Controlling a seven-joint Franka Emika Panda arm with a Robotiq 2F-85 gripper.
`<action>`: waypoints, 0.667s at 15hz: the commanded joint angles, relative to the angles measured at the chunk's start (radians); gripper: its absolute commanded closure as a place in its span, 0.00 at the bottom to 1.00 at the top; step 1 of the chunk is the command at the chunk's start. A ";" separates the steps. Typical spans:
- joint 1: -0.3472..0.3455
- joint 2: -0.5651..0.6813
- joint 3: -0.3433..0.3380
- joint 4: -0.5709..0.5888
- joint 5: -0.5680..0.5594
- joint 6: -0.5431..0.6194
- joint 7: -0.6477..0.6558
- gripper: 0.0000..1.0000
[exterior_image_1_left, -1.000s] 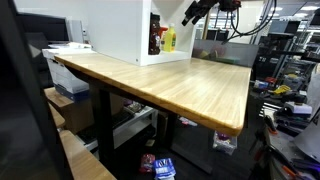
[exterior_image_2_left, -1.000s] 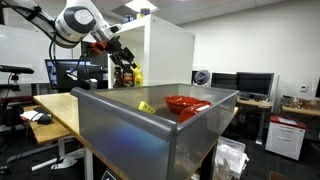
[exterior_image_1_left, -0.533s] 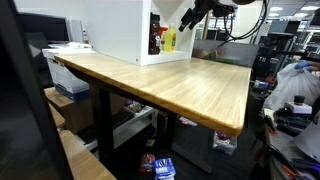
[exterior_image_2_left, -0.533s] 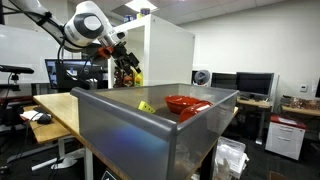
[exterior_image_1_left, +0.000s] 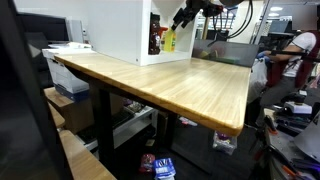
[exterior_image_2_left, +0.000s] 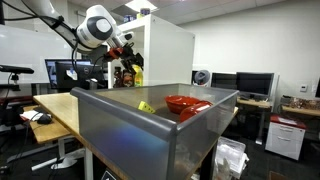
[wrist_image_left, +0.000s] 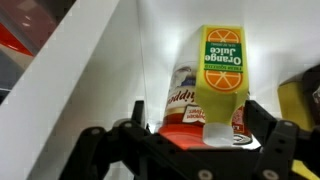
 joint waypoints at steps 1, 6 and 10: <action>-0.001 0.039 0.012 0.029 -0.019 0.014 0.051 0.00; -0.005 0.058 0.019 0.035 -0.048 0.027 0.096 0.00; -0.009 0.064 0.019 0.037 -0.092 0.044 0.156 0.00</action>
